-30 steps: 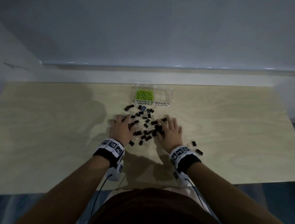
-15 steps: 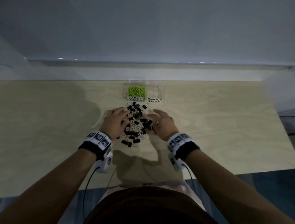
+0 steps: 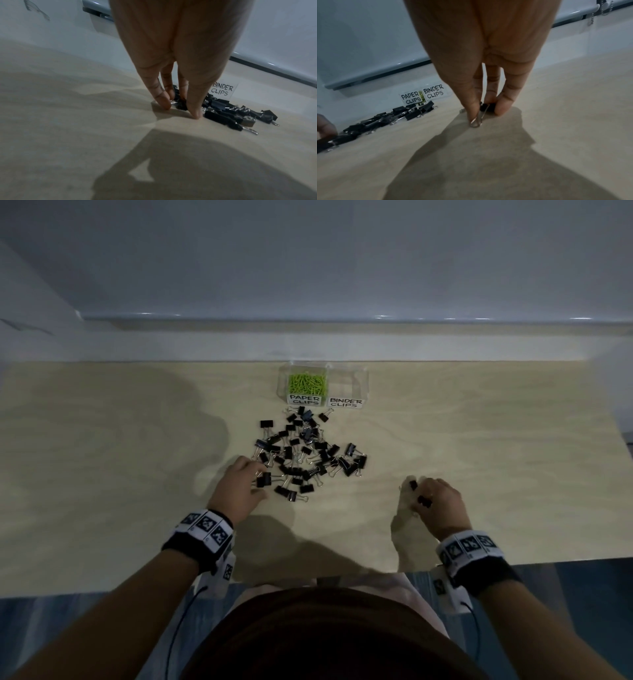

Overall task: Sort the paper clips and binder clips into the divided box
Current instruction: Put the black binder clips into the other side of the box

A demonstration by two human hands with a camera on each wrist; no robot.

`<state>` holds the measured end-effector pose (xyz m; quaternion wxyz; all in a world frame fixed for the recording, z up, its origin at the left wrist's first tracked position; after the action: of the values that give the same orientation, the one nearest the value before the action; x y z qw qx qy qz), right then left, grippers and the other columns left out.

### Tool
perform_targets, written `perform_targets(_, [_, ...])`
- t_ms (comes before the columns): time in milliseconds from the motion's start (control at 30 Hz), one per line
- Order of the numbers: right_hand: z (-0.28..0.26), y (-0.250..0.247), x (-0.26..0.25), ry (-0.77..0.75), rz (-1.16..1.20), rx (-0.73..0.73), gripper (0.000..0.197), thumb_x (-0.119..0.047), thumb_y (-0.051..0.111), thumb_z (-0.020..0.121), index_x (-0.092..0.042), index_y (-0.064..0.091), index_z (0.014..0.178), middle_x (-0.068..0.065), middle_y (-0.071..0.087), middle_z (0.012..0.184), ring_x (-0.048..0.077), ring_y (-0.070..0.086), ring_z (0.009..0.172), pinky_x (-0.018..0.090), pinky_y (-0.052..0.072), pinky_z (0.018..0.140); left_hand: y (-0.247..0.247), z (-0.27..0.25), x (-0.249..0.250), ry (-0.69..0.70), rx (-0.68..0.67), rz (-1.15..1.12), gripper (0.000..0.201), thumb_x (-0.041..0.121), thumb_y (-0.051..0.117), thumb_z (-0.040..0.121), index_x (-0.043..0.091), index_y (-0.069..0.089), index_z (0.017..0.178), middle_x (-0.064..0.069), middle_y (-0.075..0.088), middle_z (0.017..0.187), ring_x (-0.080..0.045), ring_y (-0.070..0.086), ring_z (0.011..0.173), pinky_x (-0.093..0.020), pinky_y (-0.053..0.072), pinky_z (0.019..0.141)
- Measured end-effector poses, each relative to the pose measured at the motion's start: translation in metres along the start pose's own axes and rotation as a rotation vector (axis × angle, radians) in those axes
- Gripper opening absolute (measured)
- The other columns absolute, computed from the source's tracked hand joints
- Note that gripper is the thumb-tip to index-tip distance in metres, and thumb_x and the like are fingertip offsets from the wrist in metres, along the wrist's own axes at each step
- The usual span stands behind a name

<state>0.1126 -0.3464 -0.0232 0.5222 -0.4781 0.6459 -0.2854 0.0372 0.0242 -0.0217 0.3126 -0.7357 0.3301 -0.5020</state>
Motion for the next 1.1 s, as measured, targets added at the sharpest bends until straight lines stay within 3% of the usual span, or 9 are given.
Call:
perform_targets(167, [0.002,-0.008,-0.02,-0.083,0.047,0.089,0.008,0.0,0.065,0.071,-0.006,0.061,0.075,0.011,0.059,0.076,0.032,0.056,0.068,0.03,0.042,0.059,0.003,0.003,0.01,0.026,0.011,0.019,0.017,0.013,0.07,0.079,0.013,0.06,0.092,-0.003,0.056,0.097,-0.021,0.058,0.089,-0.032,0.049,0.079])
perform_targets(267, [0.006,-0.018,-0.026,-0.138,0.111,0.13,0.018,0.003,0.066,0.07,-0.007,0.065,0.086,0.01,0.059,0.087,0.028,0.059,0.071,0.03,0.048,0.064,-0.002,0.001,0.012,0.049,0.029,0.029,0.009,0.015,0.067,0.081,0.014,0.06,0.086,0.0,0.053,0.093,-0.018,0.057,0.082,-0.029,0.049,0.075])
perform_targets(400, [0.014,0.0,-0.029,-0.129,-0.07,-0.019,0.027,0.0,0.059,0.079,-0.011,0.066,0.102,0.008,0.055,0.105,0.029,0.057,0.088,0.034,0.051,0.076,-0.009,-0.003,0.026,0.127,0.059,-0.028,0.019,0.019,0.064,0.084,0.017,0.059,0.102,0.003,0.052,0.103,-0.012,0.057,0.083,-0.026,0.051,0.079])
perform_targets(500, [0.014,0.004,-0.03,-0.104,-0.137,-0.05,0.022,0.001,0.05,0.082,-0.008,0.068,0.092,0.009,0.054,0.099,0.031,0.054,0.088,0.033,0.047,0.073,0.004,-0.001,0.033,0.159,-0.014,0.061,0.032,0.018,0.06,0.087,0.017,0.058,0.119,-0.002,0.051,0.112,-0.015,0.054,0.091,-0.03,0.048,0.085])
perform_targets(567, [0.013,0.001,-0.032,-0.106,-0.139,-0.054,0.016,-0.003,0.052,0.083,-0.006,0.068,0.086,0.009,0.055,0.091,0.031,0.055,0.082,0.031,0.044,0.067,0.009,0.002,0.034,0.161,-0.045,0.114,0.031,0.017,0.059,0.088,0.014,0.06,0.119,-0.007,0.05,0.116,-0.021,0.053,0.099,-0.033,0.046,0.093])
perform_targets(667, [0.015,0.001,-0.031,-0.099,-0.161,-0.083,0.012,-0.008,0.055,0.082,-0.006,0.066,0.081,0.005,0.052,0.082,0.025,0.052,0.071,0.028,0.038,0.062,0.013,0.002,0.037,0.17,-0.079,0.154,0.03,0.02,0.057,0.09,0.009,0.061,0.118,-0.008,0.048,0.122,-0.022,0.051,0.108,-0.028,0.04,0.098])
perform_targets(800, [0.019,0.002,-0.034,-0.098,-0.176,-0.11,0.009,-0.01,0.058,0.079,-0.006,0.066,0.081,0.005,0.053,0.081,0.029,0.056,0.075,0.028,0.036,0.063,0.02,-0.004,0.043,0.213,-0.131,0.244,0.037,0.026,0.059,0.089,0.01,0.057,0.121,-0.004,0.047,0.125,-0.019,0.047,0.112,-0.029,0.04,0.101])
perform_targets(933, [0.024,0.004,-0.048,-0.122,-0.138,-0.123,0.008,-0.009,0.061,0.078,-0.006,0.068,0.08,0.007,0.056,0.081,0.028,0.056,0.075,0.027,0.038,0.063,0.025,-0.002,0.046,0.224,-0.198,0.381,0.032,0.021,0.054,0.09,0.008,0.055,0.12,-0.005,0.047,0.126,-0.022,0.048,0.11,-0.031,0.042,0.095])
perform_targets(1100, [0.051,-0.014,-0.078,-0.094,0.056,-0.061,0.003,-0.01,0.07,0.072,-0.011,0.071,0.074,0.009,0.067,0.079,0.023,0.06,0.071,0.028,0.047,0.066,0.025,0.01,0.057,0.306,-0.272,0.538,0.029,0.018,0.041,0.093,0.005,0.056,0.115,-0.009,0.056,0.114,-0.023,0.056,0.093,-0.035,0.05,0.08])
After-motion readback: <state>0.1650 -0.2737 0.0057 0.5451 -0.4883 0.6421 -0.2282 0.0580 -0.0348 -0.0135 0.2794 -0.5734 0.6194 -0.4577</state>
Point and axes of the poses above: each hand's wrist, its own z-axis towards the middle knuckle, its own y-axis out of the palm, x = y × z, the point moved 9 cm from there along z, towards the middle knuckle
